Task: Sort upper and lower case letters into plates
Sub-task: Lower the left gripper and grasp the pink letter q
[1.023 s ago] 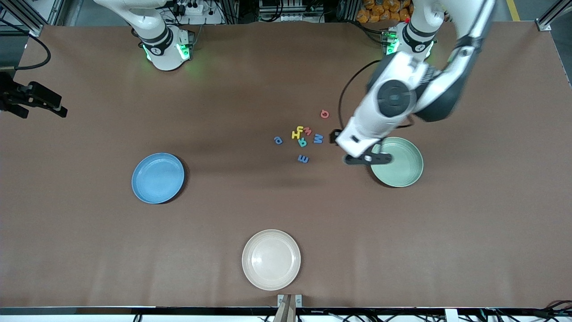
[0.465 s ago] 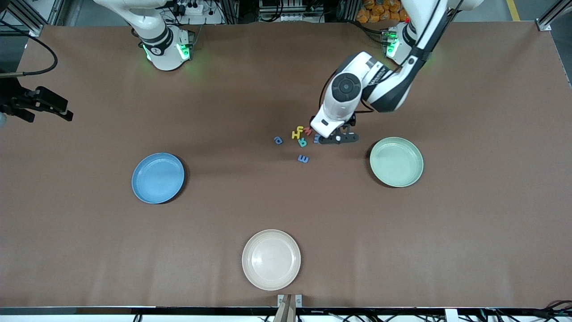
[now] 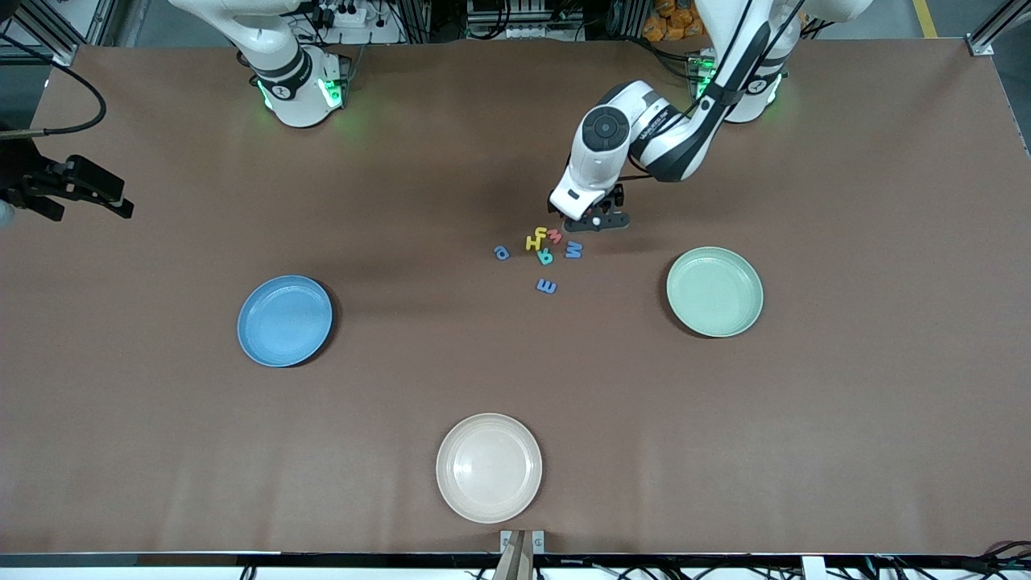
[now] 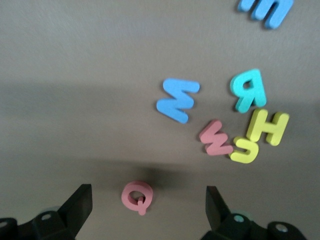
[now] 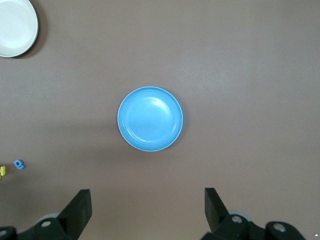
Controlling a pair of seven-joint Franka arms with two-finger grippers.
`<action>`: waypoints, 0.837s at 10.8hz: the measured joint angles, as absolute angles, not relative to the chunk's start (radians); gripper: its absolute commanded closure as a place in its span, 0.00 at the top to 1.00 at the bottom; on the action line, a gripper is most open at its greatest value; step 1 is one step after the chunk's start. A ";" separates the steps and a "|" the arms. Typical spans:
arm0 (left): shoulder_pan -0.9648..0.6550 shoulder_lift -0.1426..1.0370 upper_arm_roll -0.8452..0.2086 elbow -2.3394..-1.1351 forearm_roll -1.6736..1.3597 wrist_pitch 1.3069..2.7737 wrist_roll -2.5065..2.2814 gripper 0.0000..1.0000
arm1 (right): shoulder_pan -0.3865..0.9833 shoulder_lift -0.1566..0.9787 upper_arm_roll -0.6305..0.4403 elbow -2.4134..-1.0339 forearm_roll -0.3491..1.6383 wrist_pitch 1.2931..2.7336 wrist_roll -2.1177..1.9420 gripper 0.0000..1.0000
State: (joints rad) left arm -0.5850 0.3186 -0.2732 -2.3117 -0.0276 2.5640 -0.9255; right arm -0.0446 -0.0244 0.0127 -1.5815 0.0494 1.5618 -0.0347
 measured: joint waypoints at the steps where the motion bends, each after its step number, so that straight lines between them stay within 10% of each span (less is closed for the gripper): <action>1: -0.592 0.318 -0.273 -2.354 -0.028 2.617 -0.933 1.00 | -0.045 -0.026 0.014 -1.581 0.049 1.562 -0.036 1.00; 9: -0.631 0.328 -0.272 -2.418 -0.020 2.694 -0.999 1.00 | -0.045 -0.028 0.016 -1.581 0.050 1.562 -0.037 1.00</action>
